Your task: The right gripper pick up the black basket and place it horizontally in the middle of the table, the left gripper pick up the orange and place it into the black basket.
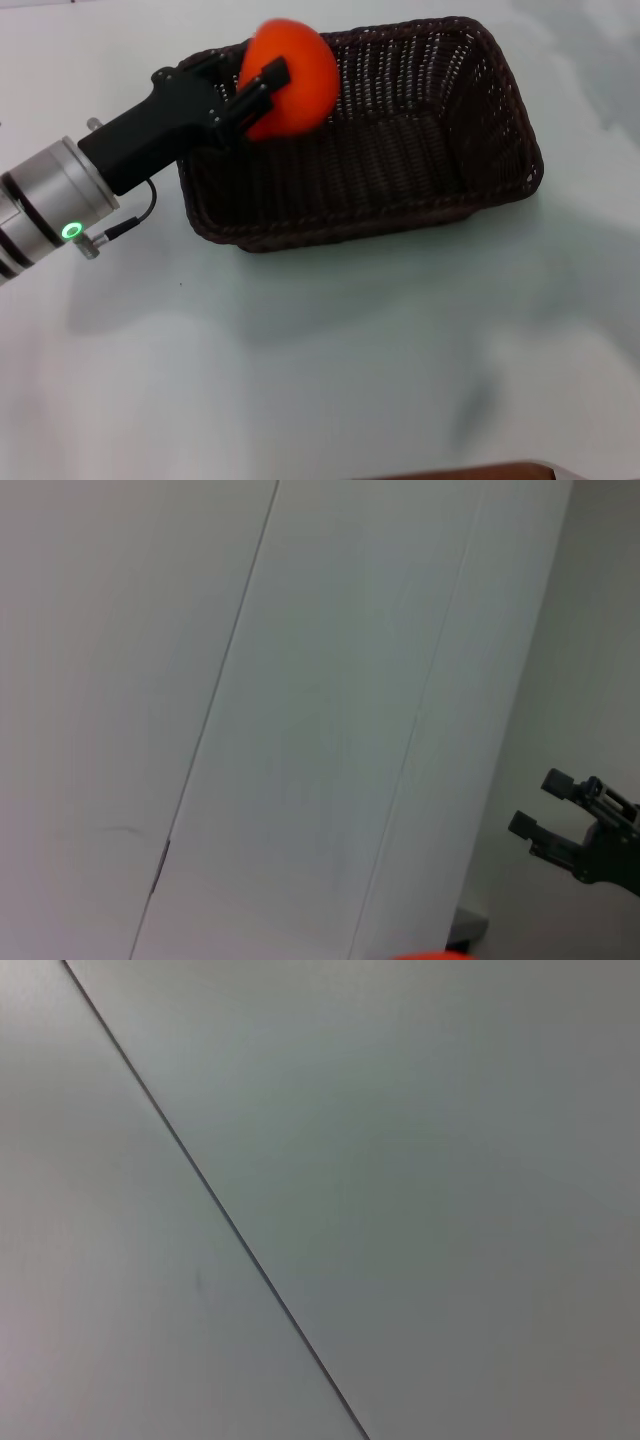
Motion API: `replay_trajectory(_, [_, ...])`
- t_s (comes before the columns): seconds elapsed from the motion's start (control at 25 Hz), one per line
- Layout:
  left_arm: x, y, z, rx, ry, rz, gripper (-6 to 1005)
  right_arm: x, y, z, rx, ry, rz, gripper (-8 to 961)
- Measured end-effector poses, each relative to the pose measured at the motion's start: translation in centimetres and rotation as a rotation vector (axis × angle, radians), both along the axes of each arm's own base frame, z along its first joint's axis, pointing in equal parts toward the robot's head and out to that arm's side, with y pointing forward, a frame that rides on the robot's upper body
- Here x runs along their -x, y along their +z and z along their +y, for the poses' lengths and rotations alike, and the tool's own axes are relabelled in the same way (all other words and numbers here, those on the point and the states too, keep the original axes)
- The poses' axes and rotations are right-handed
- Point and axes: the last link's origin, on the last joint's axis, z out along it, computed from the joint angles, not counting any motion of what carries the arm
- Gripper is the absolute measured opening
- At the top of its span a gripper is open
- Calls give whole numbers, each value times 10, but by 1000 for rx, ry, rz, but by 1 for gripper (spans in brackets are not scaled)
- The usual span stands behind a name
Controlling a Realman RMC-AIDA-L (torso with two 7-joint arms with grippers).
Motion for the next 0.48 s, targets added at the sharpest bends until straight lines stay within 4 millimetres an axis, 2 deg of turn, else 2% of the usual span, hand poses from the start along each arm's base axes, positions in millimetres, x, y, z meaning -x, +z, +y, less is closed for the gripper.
replay_trajectory(0.2, [2, 1, 0, -14, 2, 5, 384, 1, 0, 2, -3, 0, -5, 901])
replay_trajectory(0.32, [8, 9, 0, -45, 25, -10, 441, 0, 1, 2, -8, -1, -8, 901])
replay_trajectory(0.44, [34, 37, -5, -195, 124, -62, 499, 0, 3, 2, -14, -2, -15, 901])
replay_trajectory(0.48, [46, 49, -8, -269, 171, -83, 547, 0, 3, 2, -17, -3, -18, 901])
